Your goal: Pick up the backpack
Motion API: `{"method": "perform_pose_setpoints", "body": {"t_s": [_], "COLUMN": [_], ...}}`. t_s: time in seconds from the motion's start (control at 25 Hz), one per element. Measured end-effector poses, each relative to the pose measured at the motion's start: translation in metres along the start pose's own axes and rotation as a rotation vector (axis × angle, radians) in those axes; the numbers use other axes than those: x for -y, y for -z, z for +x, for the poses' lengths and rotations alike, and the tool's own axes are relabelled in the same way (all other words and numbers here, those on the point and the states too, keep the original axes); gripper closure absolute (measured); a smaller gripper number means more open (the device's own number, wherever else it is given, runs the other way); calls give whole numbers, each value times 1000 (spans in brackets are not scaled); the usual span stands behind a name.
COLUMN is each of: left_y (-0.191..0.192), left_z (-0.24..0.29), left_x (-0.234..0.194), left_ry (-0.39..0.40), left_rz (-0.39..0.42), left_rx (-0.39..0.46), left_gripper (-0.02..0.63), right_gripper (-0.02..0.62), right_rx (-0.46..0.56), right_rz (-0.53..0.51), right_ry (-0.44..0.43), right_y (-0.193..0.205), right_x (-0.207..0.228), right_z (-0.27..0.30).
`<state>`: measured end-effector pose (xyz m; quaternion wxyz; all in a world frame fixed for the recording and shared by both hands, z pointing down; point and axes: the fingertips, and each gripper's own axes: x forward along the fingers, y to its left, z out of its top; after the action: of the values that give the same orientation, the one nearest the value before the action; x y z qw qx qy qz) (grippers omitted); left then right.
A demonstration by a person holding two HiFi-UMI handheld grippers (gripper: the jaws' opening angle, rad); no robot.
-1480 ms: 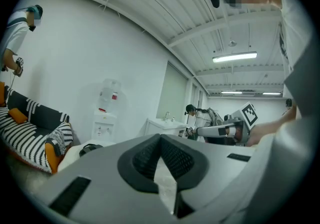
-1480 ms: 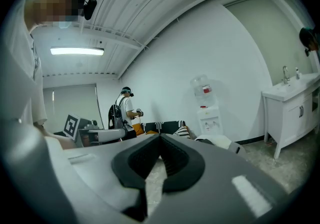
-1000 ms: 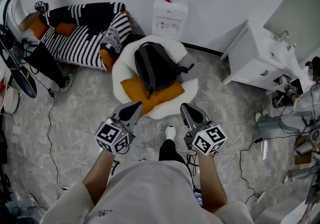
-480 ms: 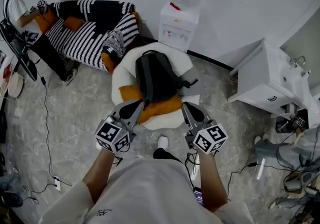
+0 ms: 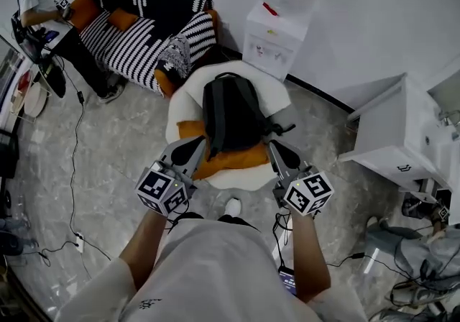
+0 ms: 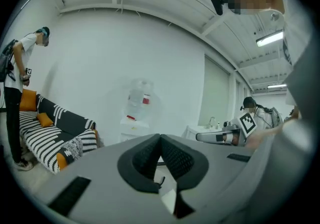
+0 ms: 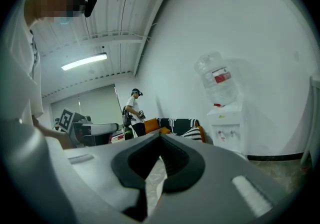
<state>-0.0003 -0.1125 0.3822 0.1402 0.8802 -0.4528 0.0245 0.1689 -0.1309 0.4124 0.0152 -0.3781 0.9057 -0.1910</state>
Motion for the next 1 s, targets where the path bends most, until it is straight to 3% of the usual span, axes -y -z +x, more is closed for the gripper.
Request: {"method": "perform_pose_setpoints", "body": {"t_s": [0.4, 0.68, 1.0], "left_y": [5, 16, 46], "left_z": [10, 31, 84], "left_x": [-27, -46, -104], "left_ry": [-93, -51, -6], "left_rz": [-22, -9, 6], "left_rx": [-24, -82, -165], "left_gripper": [618, 620, 619], "right_gripper": [592, 594, 594], "right_rx": [-54, -78, -161], "right_rz": [6, -24, -22], "right_ry": [-58, -56, 22], "right_y": [6, 10, 49], "right_x": [29, 48, 110], "right_z": [33, 53, 96]}}
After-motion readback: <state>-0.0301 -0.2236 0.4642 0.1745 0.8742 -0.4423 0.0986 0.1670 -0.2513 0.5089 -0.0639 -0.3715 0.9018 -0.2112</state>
